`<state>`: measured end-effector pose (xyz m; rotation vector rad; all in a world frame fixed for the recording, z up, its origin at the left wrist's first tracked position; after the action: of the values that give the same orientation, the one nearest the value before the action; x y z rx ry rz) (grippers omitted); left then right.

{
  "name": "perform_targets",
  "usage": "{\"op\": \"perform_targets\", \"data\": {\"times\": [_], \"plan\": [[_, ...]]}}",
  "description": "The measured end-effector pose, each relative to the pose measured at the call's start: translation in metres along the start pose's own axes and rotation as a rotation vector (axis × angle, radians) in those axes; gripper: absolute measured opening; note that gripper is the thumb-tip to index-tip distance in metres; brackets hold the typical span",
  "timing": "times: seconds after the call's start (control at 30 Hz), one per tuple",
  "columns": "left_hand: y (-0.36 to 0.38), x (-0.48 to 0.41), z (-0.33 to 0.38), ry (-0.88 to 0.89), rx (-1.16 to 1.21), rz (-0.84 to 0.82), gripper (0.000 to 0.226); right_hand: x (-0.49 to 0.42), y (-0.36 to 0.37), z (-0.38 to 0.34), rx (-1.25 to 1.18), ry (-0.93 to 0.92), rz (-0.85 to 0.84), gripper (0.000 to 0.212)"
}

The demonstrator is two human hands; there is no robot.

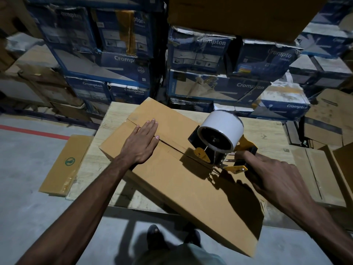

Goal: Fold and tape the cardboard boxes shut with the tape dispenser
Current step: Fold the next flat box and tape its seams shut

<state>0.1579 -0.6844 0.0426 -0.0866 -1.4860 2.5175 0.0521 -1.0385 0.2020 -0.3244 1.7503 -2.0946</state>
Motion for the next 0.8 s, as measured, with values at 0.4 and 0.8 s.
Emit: {"op": "perform_targets", "data": {"times": [0.4, 0.8], "plan": [[0.002, 0.002, -0.001, 0.002, 0.002, 0.004, 0.064, 0.006, 0.052, -0.008, -0.008, -0.049, -0.057, 0.060], [0.008, 0.003, 0.005, 0.089, -0.130, -0.058, 0.072, 0.008, 0.073, -0.007, 0.011, -0.023, -0.111, 0.058]]}}
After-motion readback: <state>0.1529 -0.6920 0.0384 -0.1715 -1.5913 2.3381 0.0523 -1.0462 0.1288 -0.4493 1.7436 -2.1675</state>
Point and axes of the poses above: each hand's wrist, its own x-axis away from the middle knuckle, its own y-axis out of the palm, z = x × y, the point moved 7 cm from there along -x, towards the middle knuckle, and after that the axes turned 13 degrees about x, right-handed, at the moved point
